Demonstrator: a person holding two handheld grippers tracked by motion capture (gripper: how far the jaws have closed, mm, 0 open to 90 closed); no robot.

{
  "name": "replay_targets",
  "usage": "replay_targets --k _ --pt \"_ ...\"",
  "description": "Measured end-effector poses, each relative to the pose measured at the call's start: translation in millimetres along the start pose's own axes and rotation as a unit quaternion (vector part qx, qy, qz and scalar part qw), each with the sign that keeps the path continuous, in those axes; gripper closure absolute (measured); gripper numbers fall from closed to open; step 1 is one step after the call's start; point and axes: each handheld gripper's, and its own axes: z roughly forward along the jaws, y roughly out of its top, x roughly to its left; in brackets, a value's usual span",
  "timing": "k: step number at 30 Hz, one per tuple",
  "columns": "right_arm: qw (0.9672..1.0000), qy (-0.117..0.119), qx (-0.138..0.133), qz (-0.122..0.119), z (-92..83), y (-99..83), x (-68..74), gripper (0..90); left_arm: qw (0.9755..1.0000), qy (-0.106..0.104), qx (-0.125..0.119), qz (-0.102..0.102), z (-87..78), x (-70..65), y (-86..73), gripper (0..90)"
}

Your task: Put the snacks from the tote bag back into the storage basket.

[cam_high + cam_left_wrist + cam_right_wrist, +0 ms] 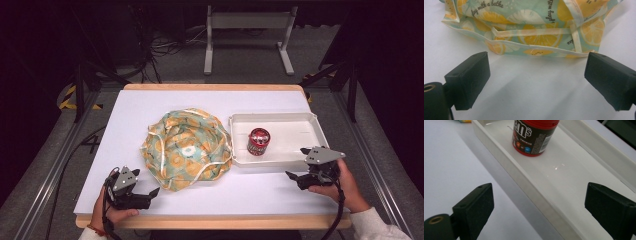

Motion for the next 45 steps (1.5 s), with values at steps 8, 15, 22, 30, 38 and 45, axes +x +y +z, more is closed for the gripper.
replay_targets --k 8,15,22,30,38,45 --pt "0.9997 -0.017 -0.014 0.009 -5.4 -15.9 3.6 7.1 1.0000 -0.003 -0.001 -0.001 -0.1 0.1 -0.1 7.1" --pt "0.9987 -0.032 -0.033 0.021 -11.9 -33.9 8.3 5.9 1.0000 -0.004 -0.002 -0.001 0.2 0.7 -0.2 7.1" --pt "0.9977 -0.038 -0.044 0.035 -16.1 -49.9 11.2 5.7 1.0000 -0.004 -0.006 -0.003 0.1 0.3 0.6 7.1" --pt "0.9956 -0.040 -0.061 0.059 -23.1 -65.0 14.1 5.9 1.0000 -0.004 -0.007 0.000 -0.4 0.1 1.1 7.1" --pt "0.9938 -0.040 -0.072 0.075 -24.7 -69.1 11.0 5.9 1.0000 -0.005 -0.006 -0.002 0.3 0.6 1.2 7.1" --pt "0.9940 -0.039 -0.071 0.073 -24.6 -68.9 12.0 5.9 0.9999 -0.007 -0.009 0.001 1.1 1.5 2.1 7.1"
